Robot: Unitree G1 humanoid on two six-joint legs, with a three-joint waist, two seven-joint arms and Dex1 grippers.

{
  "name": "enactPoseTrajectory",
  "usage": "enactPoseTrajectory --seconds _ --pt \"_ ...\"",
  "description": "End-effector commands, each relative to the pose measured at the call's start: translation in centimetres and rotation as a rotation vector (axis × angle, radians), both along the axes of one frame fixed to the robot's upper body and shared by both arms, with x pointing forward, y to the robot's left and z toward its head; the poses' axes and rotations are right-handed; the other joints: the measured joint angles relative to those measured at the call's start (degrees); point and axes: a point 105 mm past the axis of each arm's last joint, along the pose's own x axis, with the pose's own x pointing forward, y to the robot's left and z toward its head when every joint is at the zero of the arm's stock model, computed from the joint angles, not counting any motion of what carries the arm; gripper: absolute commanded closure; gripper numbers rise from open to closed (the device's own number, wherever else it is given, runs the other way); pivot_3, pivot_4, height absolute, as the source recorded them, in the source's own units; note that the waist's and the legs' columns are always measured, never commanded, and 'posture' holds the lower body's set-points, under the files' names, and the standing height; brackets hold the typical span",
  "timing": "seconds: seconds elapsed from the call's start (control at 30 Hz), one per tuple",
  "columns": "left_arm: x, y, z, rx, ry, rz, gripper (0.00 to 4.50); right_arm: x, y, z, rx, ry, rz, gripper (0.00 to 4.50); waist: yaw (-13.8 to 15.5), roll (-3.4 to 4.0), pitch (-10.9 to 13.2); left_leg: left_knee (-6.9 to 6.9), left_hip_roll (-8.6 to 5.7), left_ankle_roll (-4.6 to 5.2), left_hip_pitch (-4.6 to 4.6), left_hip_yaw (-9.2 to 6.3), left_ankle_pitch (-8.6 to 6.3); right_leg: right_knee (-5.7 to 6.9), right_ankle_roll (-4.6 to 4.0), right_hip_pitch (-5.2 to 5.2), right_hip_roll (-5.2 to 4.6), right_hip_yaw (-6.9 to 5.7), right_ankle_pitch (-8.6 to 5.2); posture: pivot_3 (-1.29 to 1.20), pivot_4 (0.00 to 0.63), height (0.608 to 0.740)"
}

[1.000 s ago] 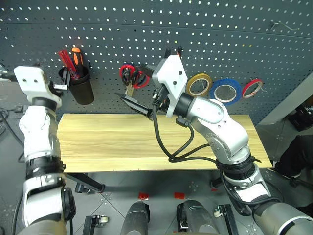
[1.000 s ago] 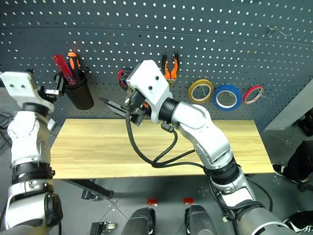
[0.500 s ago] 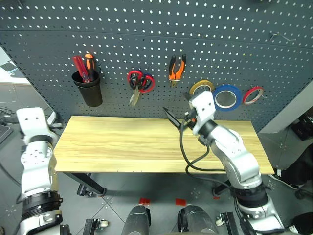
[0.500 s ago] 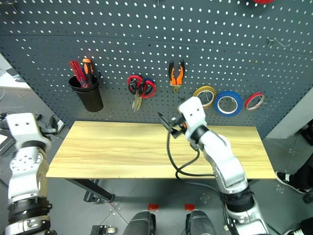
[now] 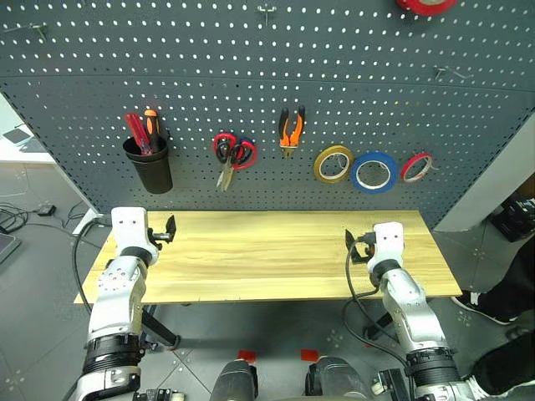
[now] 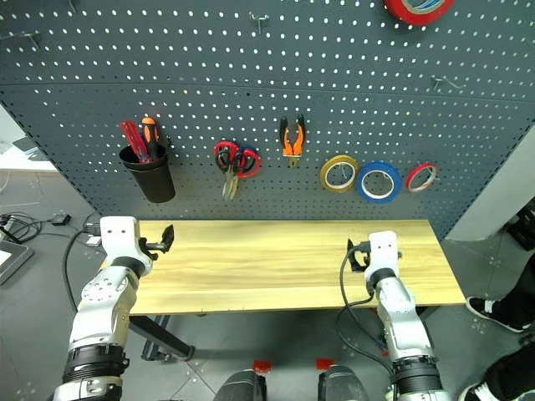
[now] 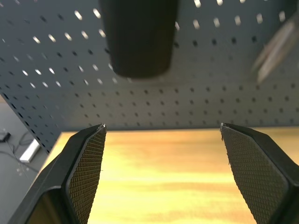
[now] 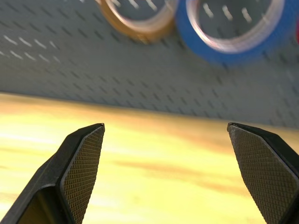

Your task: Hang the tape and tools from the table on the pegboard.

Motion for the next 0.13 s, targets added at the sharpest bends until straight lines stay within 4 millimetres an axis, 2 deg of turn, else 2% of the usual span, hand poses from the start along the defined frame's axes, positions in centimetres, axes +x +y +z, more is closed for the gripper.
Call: enactPoseTrajectory --seconds 0.03,0.13 --pt "0.24 -0.24 0.59 0.020 -0.031 -0.010 0.38 0.16 -0.90 -0.29 -0.010 -0.014 -0.007 0.00 0.0 0.03 -0.4 -0.10 0.00 0.01 0.01 0.02 0.02 -0.01 0.00 -0.03 0.01 0.02 0.00 -0.05 0.024 0.740" --pt "0.09 -0.21 0.23 0.025 -0.023 -0.010 0.38 0.10 -1.38 -0.77 -0.002 -0.001 -0.017 0.00 0.0 0.17 -0.8 -0.37 -0.01 0.01 0.07 0.05 0.03 -0.14 0.00 -0.03 0.01 0.05 0.00 -0.04 0.019 0.740"
